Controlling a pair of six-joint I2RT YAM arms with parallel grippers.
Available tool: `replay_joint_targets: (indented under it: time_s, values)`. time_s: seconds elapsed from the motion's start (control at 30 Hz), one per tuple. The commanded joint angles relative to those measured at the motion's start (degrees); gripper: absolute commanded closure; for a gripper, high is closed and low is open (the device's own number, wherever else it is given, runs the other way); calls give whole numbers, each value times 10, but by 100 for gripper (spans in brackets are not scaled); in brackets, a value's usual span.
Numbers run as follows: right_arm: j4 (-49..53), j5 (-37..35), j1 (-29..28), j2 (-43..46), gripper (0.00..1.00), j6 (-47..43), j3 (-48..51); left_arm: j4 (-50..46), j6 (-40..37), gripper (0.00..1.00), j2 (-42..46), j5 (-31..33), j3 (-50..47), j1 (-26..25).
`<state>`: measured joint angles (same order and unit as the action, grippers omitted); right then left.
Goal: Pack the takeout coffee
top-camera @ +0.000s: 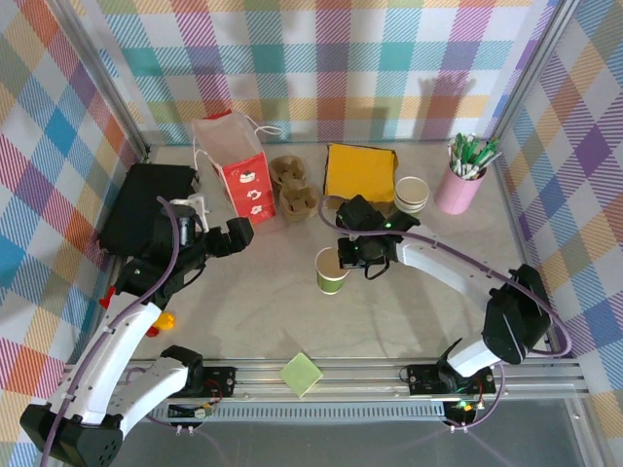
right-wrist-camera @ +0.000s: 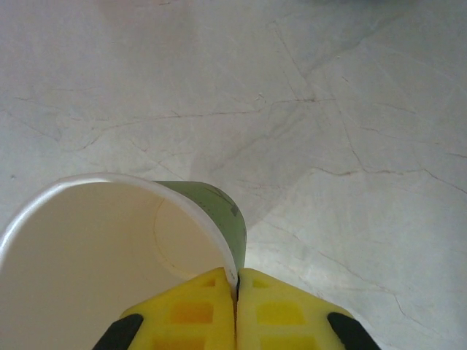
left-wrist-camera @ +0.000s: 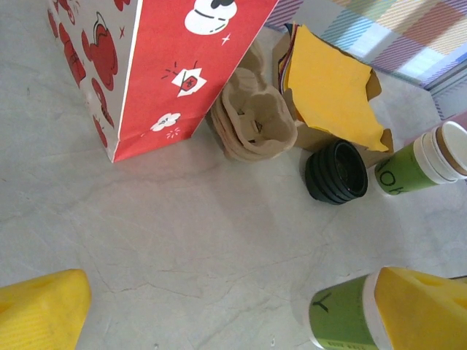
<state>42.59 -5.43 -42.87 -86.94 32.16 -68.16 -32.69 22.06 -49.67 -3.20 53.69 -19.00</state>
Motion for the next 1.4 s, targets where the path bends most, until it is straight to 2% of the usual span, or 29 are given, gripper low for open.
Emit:
replay_joint_targets:
  time_s: [0.0, 0.17, 0.33, 0.4, 0.47, 0.53, 0.67, 0.77, 0.9, 1.17, 1.37]
  values:
    - [-49, -22, -13, -14, 91, 15, 8, 11, -1, 1, 14, -6, -7, -6]
    - [-53, -35, -26, -36, 89, 11, 8, 10, -2, 1, 17, -1, -8, -6]
    - [-51, -46, -36, -47, 84, 12, 12, 7, -3, 1, 19, 0, -7, -6]
    - [-46, -48, -39, -48, 78, 12, 11, 4, -4, 1, 19, 1, -7, -6]
    - [-32, -50, -40, -47, 67, 12, 1, 0, -5, 1, 20, 3, -4, -6]
    - [-9, -60, -40, -41, 59, 11, -20, -4, -5, 1, 23, 3, -2, -6]
    - [57, -125, -39, -39, 49, 4, -94, -11, -7, 1, 30, 6, 2, -6]
    - [91, -189, -32, -64, 47, -7, -158, -10, -9, 1, 35, 8, 2, -6]
    - [105, -218, 2, -126, 46, -21, -237, -10, -6, 1, 34, 5, 2, -6]
    - [106, -182, 67, -269, 46, -33, -366, -22, -4, 1, 44, 8, 3, -6]
    - [114, -156, 86, -342, 46, -34, -425, -27, -4, 1, 50, 10, 0, -6]
